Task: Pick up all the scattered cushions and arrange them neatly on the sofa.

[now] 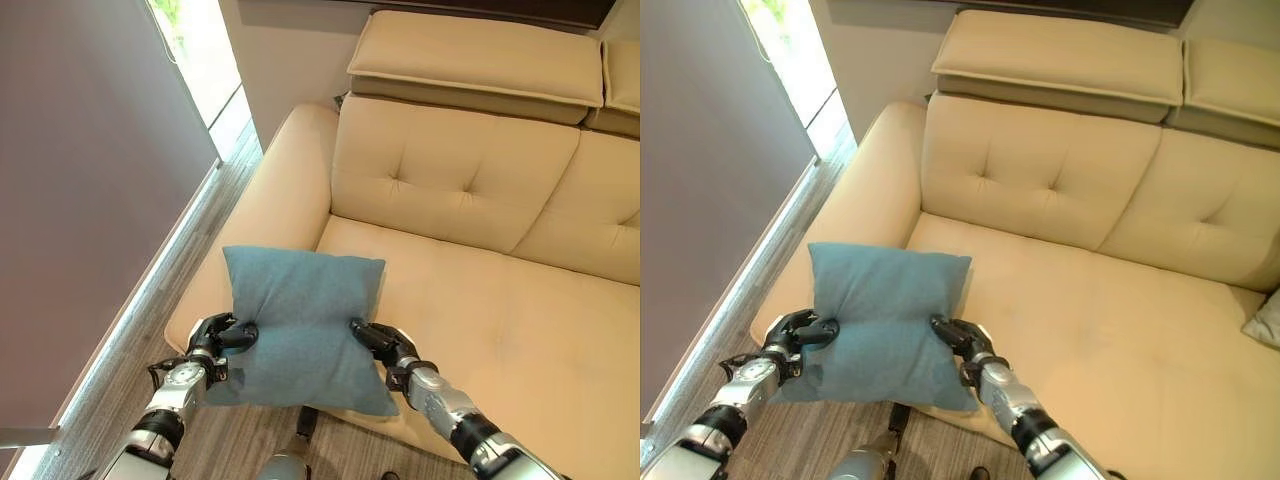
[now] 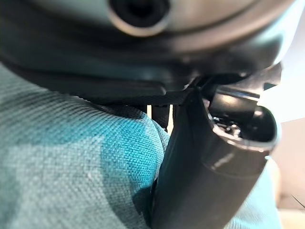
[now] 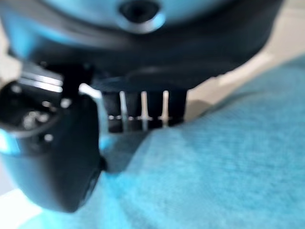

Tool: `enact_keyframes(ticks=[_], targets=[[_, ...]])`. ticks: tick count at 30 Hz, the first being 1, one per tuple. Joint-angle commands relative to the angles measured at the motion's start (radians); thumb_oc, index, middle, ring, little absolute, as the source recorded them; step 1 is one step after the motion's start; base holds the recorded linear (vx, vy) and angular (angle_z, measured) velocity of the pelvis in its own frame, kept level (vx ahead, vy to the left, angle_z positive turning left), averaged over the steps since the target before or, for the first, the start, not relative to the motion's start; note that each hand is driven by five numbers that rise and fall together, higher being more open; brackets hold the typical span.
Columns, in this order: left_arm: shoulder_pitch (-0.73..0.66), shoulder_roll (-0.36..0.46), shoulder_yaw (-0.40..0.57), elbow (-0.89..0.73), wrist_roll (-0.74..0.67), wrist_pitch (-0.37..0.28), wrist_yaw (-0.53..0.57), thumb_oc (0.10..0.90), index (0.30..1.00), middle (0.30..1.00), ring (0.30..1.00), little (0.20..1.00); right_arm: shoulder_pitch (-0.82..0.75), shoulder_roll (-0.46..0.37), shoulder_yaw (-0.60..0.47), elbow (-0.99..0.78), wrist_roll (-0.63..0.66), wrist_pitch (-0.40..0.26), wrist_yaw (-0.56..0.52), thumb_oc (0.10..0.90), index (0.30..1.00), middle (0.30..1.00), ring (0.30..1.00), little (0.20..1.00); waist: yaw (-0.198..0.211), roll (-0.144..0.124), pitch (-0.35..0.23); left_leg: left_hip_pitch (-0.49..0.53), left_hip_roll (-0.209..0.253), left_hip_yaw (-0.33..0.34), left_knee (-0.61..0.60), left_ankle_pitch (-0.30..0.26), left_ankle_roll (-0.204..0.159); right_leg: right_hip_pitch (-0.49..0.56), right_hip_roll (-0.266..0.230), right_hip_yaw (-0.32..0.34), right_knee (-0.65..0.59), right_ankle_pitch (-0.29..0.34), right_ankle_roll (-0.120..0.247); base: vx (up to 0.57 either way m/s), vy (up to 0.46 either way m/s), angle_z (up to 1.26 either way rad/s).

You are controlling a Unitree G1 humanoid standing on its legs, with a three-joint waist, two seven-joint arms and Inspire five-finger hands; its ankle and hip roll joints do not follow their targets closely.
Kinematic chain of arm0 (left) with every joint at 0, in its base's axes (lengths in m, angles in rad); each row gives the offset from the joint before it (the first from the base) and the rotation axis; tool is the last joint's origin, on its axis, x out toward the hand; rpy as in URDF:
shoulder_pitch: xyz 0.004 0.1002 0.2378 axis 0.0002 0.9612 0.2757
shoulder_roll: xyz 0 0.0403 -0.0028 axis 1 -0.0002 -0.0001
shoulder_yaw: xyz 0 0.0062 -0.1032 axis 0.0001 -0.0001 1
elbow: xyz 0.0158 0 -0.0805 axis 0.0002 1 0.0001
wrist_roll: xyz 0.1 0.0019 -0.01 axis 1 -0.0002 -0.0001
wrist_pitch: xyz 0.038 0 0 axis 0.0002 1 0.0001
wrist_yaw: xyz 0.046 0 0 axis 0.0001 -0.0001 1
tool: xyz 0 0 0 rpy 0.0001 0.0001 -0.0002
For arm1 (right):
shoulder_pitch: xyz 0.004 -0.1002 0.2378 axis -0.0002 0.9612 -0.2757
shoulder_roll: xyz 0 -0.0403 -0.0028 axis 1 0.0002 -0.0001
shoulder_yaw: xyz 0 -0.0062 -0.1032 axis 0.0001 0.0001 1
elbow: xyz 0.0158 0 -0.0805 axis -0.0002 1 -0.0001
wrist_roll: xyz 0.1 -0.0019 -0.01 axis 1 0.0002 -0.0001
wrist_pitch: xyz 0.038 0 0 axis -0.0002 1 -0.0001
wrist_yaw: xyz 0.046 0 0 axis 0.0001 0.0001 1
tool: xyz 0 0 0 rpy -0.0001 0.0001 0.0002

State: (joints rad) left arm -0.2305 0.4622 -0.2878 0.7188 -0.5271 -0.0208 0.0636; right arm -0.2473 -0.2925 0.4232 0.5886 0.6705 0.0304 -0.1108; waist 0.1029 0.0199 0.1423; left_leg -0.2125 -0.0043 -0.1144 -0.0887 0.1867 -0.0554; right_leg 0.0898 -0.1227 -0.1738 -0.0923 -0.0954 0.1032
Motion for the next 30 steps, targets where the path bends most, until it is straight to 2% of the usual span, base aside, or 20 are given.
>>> enact_keyframes(ticks=[1,2,6,10,11,13,14,15,16,17,18,19,21,22,24,26,27,28,29,30], targets=[[-0.003,-0.053,-0.040,-0.127,0.100,-0.072,-0.018,0.400,0.300,0.300,0.300,0.300,-0.072,0.081,-0.088,-0.251,-0.046,-0.148,0.088,0.400,0.300,0.300,0.300,0.300,-0.054,-0.010,-0.054,0.085,0.011,0.070,0.012,-0.179,0.014,-0.022,-0.017,0.044,0.058,-0.022,0.022,0.01,0.014,-0.24],[0.000,-0.053,-0.040,-0.128,0.100,-0.071,-0.017,0.400,0.300,0.300,0.300,0.300,-0.070,0.081,-0.087,-0.253,-0.046,-0.147,0.087,0.400,0.300,0.300,0.300,0.300,-0.053,-0.011,-0.054,0.086,0.011,0.072,0.012,-0.180,0.014,-0.022,-0.017,0.045,0.059,-0.023,0.022,0.02,0.009,-0.24],[0.099,-0.029,0.030,-0.369,0.165,-0.095,0.000,0.400,0.300,0.300,0.300,0.300,0.112,0.007,-0.235,-0.422,-0.137,-0.156,0.086,0.400,0.300,0.300,0.300,0.300,-0.108,-0.017,-0.066,0.119,0.023,0.119,0.069,-0.230,0.026,-0.015,-0.022,0.116,0.067,-0.028,0.018,0.03,0.008,-0.49],[0.097,-0.043,0.035,-0.429,0.225,-0.116,0.025,0.400,0.300,0.300,0.300,0.300,0.180,-0.018,-0.311,-0.475,-0.205,-0.172,0.060,0.400,0.300,0.300,0.300,0.300,-0.143,-0.019,-0.085,0.148,0.037,0.146,0.064,-0.239,0.024,-0.009,-0.022,0.138,0.077,-0.036,0.018,0.01,-0.047,-0.60],[0.089,-0.052,0.030,-0.451,0.234,-0.125,0.044,0.400,0.300,0.300,0.300,0.300,0.191,-0.022,-0.331,-0.479,-0.220,-0.175,0.048,0.400,0.300,0.300,0.300,0.300,-0.165,-0.012,-0.081,0.155,0.043,0.162,0.062,-0.238,0.024,-0.023,-0.020,0.151,0.093,-0.035,0.018,-0.11,-0.036,-0.28],[0.078,-0.057,0.029,-0.471,0.228,-0.139,0.060,0.400,0.300,0.300,0.300,0.300,0.162,-0.024,-0.327,-0.456,-0.240,-0.180,0.027,0.400,0.300,0.300,0.300,0.300,-0.166,0.007,-0.055,0.149,0.065,0.202,0.064,-0.232,0.025,-0.090,-0.013,0.168,0.152,-0.025,0.024,-0.23,-0.089,-0.57],[0.079,-0.046,0.040,-0.483,0.215,-0.145,0.071,0.400,0.300,0.300,0.300,0.300,0.135,-0.028,-0.316,-0.439,-0.250,-0.188,0.015,0.400,0.300,0.300,0.300,0.300,-0.134,0.024,-0.033,0.149,0.096,0.244,0.068,-0.230,0.019,-0.134,-0.033,0.085,0.211,-0.018,0.036,-0.30,-0.167,-1.04],[0.092,-0.030,0.056,-0.505,0.205,-0.150,0.071,0.400,0.300,0.300,0.300,0.300,0.121,-0.031,-0.306,-0.430,-0.260,-0.191,0.006,0.400,0.300,0.300,0.300,0.300,-0.103,0.037,-0.027,0.145,0.125,0.283,0.070,-0.228,0.008,-0.134,-0.085,-0.071,0.239,-0.021,0.038,-0.29,-0.192,-2.07],[0.120,-0.028,0.066,-0.521,0.207,-0.147,0.067,0.400,0.300,0.300,0.300,0.300,0.128,-0.027,-0.296,-0.433,-0.283,-0.177,0.012,0.400,0.300,0.300,0.300,0.300,-0.089,0.047,-0.024,0.143,0.147,0.309,0.072,-0.217,0.000,-0.131,-0.137,-0.185,0.291,-0.020,0.026,-0.19,-0.286,-2.00],[0.136,-0.029,0.071,-0.509,0.219,-0.141,0.066,0.400,0.300,0.300,0.300,0.300,0.139,-0.026,-0.300,-0.433,-0.307,-0.178,0.011,0.400,0.300,0.300,0.300,0.300,-0.089,0.044,-0.023,0.138,0.171,0.323,0.080,-0.219,-0.011,-0.111,-0.178,-0.195,0.313,0.007,0.041,-0.20,-0.417,-1.93],[0.138,-0.044,0.060,-0.505,0.220,-0.144,0.072,0.400,0.300,0.300,0.300,0.300,0.170,-0.025,-0.321,-0.480,-0.308,-0.164,0.022,0.400,0.300,0.300,0.300,0.300,-0.124,0.021,-0.015,0.123,0.186,0.313,0.113,-0.194,-0.012,-0.126,-0.133,-0.022,0.343,-0.015,0.045,-0.12,-0.362,-0.67],[0.138,-0.044,0.059,-0.505,0.220,-0.144,0.072,0.400,0.300,0.300,0.300,0.300,0.171,-0.025,-0.321,-0.480,-0.308,-0.164,0.022,0.400,0.300,0.300,0.300,0.300,-0.121,0.021,-0.016,0.123,0.187,0.316,0.113,-0.194,-0.012,-0.128,-0.133,-0.018,0.345,-0.016,0.045,-0.13,-0.423,0.01],[0.150,-0.058,0.057,-0.495,0.202,-0.153,0.075,0.400,0.300,0.300,0.300,0.300,0.168,-0.014,-0.321,-0.465,-0.265,-0.187,-0.005,0.400,0.300,0.300,0.300,0.300,-0.116,0.013,-0.014,0.118,0.240,0.302,0.098,-0.131,-0.045,-0.109,-0.072,0.021,0.291,-0.099,0.029,-0.11,-0.423,0.17],[0.150,-0.058,0.057,-0.495,0.202,-0.153,0.075,0.400,0.300,0.300,0.300,0.300,0.167,-0.014,-0.321,-0.465,-0.265,-0.187,-0.005,0.400,0.300,0.300,0.300,0.300,-0.116,0.015,-0.016,0.114,0.243,0.301,0.097,-0.128,-0.045,-0.112,-0.069,0.021,0.287,-0.095,0.027,-0.14,-0.375,-0.32],[0.174,-0.085,0.065,-0.492,0.182,-0.151,0.076,0.400,0.300,0.300,0.300,0.300,0.182,-0.027,-0.320,-0.478,-0.273,-0.187,-0.008,0.400,0.300,0.300,0.300,0.300,-0.122,0.007,0.000,0.095,0.305,0.275,0.108,-0.081,-0.068,-0.110,-0.004,0.026,0.277,-0.110,-0.007,-0.19,-0.485,-0.18],[0.182,-0.098,0.061,-0.492,0.176,-0.149,0.071,0.400,0.300,0.300,0.300,0.300,0.183,-0.038,-0.316,-0.480,-0.267,-0.184,-0.005,0.400,0.300,0.300,0.300,0.300,-0.121,-0.006,0.018,0.091,0.279,0.214,0.176,-0.131,-0.043,-0.120,0.011,0.028,0.278,-0.104,-0.032,-0.22,-0.342,-0.16],[0.181,-0.098,0.061,-0.492,0.176,-0.149,0.071,0.400,0.300,0.300,0.300,0.300,0.183,-0.038,-0.316,-0.480,-0.266,-0.184,-0.005,0.400,0.300,0.300,0.300,0.300,-0.122,-0.005,0.016,0.086,0.279,0.213,0.177,-0.130,-0.042,-0.122,0.013,0.027,0.276,-0.101,-0.032,-0.19,-0.277,-0.11],[0.194,-0.107,0.053,-0.499,0.171,-0.144,0.060,0.400,0.300,0.300,0.300,0.300,0.183,-0.054,-0.315,-0.485,-0.277,-0.184,-0.004,0.400,0.300,0.300,0.300,0.300,-0.119,-0.017,0.024,0.083,0.205,0.190,0.261,-0.211,-0.016,-0.116,0.009,0.008,0.260,-0.085,-0.040,-0.14,-0.234,-0.07],[0.198,-0.109,0.051,-0.501,0.170,-0.142,0.057,0.400,0.300,0.300,0.300,0.300,0.188,-0.057,-0.319,-0.488,-0.281,-0.183,-0.003,0.400,0.300,0.300,0.300,0.300,-0.123,-0.019,0.021,0.087,0.190,0.229,0.276,-0.240,-0.003,-0.110,0.011,-0.003,0.248,-0.083,-0.040,-0.14,-0.234,-0.05],[0.197,-0.109,0.051,-0.501,0.170,-0.142,0.057,0.400,0.300,0.300,0.300,0.300,0.188,-0.057,-0.319,-0.488,-0.281,-0.183,-0.003,0.400,0.300,0.300,0.300,0.300,-0.122,-0.019,0.019,0.085,0.190,0.229,0.274,-0.237,-0.003,-0.112,0.011,-0.003,0.246,-0.080,-0.041,-0.08,-0.197,-0.06]])
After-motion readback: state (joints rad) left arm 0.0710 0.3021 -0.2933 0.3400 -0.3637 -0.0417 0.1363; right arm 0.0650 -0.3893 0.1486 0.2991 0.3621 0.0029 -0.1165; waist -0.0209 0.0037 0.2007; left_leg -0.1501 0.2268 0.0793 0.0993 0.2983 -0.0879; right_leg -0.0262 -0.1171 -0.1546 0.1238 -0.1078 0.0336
